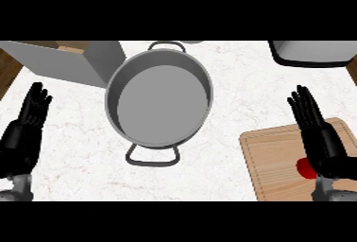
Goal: Pick the can from the cutting board and place it in the pot
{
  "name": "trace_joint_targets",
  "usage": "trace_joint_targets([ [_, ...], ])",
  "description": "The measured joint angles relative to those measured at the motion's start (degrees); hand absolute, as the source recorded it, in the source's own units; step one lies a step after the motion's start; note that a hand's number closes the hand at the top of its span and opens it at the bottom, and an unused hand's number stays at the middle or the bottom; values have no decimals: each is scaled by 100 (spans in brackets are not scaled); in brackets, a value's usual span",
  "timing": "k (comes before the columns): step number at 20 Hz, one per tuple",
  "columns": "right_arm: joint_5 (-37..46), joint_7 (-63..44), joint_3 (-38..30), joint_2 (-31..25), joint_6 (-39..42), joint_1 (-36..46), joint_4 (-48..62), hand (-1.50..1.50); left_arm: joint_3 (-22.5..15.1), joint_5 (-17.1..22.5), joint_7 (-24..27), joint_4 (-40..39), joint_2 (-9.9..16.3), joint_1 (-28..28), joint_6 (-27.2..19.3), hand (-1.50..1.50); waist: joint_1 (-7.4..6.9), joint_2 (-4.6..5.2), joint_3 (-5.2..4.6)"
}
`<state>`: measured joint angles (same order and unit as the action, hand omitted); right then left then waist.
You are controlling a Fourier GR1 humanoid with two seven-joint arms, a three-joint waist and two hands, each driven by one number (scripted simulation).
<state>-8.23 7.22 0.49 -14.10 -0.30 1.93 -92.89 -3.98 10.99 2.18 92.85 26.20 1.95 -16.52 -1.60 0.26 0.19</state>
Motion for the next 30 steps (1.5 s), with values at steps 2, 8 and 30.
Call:
trace_joint_targets([
  [2, 100, -137, 0, -14, -43, 7, -60, 150, 71, -104, 1, -99, 34, -128, 52, 0, 59, -12, -7],
  [8, 1007, -719, -408, -780, -611, -44, -221, -150, 105, -434, -740, -755, 373, -221, -6, 0, 295, 1, -59],
  [30, 4890, -4459, 8, -1420, -108, -2053, -3601, -150, -86, -700, -2168, -1221, 308, 223, 90, 0, 207, -28, -49],
])
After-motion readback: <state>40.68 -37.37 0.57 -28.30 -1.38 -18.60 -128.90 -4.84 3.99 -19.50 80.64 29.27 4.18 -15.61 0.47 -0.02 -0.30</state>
